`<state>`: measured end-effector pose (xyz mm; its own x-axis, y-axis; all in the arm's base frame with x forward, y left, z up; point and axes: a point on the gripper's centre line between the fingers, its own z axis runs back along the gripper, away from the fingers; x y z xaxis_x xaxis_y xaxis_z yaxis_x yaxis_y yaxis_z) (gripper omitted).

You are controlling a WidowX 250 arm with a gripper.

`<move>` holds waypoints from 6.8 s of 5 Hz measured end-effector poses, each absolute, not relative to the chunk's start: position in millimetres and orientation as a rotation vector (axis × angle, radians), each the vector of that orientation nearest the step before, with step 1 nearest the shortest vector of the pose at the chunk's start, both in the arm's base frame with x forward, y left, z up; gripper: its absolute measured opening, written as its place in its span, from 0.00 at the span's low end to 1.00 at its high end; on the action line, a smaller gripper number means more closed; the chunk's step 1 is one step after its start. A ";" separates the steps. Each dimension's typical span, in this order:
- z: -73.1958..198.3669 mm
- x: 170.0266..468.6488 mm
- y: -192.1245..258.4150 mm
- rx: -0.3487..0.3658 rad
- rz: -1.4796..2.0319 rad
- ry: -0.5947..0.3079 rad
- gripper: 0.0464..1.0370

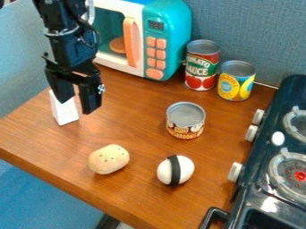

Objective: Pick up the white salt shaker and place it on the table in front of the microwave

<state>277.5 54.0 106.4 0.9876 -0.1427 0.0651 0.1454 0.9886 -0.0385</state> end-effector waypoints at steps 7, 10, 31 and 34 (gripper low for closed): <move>109.6 310.4 138.7 0.054 -0.174 -0.051 0.96; 94.9 318.0 146.5 0.036 -0.155 -0.007 0.96; 127.8 350.9 130.4 -0.009 0.089 -0.110 0.96; 118.5 322.9 55.9 -0.053 -0.121 -0.063 0.96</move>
